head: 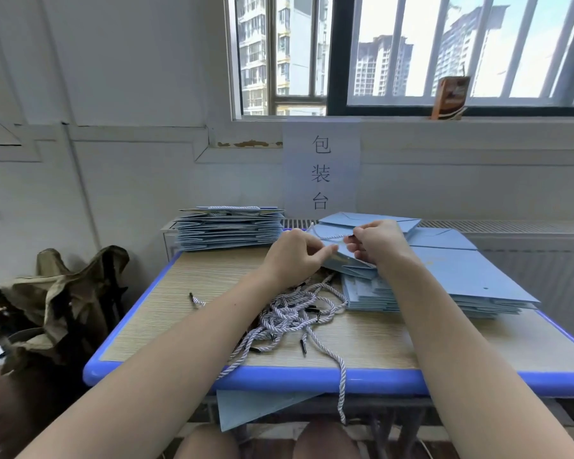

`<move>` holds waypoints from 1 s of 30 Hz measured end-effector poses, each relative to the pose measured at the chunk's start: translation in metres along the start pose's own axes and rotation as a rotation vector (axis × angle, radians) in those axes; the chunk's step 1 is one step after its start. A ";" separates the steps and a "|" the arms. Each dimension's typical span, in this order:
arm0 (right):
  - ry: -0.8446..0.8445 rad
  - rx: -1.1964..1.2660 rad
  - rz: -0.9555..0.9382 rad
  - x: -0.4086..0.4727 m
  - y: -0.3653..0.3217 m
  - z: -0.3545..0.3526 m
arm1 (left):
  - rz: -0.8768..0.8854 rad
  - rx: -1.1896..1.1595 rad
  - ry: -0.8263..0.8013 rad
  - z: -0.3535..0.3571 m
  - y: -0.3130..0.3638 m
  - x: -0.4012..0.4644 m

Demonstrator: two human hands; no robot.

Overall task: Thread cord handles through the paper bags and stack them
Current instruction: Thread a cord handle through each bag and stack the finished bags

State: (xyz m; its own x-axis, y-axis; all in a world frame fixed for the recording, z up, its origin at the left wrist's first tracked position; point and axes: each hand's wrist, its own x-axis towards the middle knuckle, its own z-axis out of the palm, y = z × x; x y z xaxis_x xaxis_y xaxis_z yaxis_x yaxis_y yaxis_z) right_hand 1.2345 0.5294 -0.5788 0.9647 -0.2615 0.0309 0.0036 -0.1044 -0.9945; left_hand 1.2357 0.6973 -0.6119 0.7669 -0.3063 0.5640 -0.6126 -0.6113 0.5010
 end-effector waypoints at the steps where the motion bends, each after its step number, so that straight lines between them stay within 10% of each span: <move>1: 0.018 -0.044 -0.015 0.001 0.000 0.000 | 0.009 -0.018 -0.012 0.000 0.001 0.000; 9: 0.063 -0.244 0.035 0.001 -0.003 -0.011 | 0.066 -0.096 -0.140 0.005 0.006 -0.001; 22: -0.330 0.483 0.100 -0.008 -0.007 0.009 | -0.239 -0.572 -0.009 -0.007 0.010 0.006; 30: -0.015 -0.249 -0.365 -0.001 0.006 0.008 | -0.466 -0.720 -0.003 -0.008 0.000 0.008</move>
State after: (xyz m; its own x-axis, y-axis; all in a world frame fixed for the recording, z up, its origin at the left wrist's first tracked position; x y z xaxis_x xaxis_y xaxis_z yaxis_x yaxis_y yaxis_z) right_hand 1.2358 0.5366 -0.5853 0.9157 -0.1508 0.3725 0.2832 -0.4155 -0.8644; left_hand 1.2408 0.7007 -0.6023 0.9704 -0.1417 0.1954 -0.2059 -0.0636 0.9765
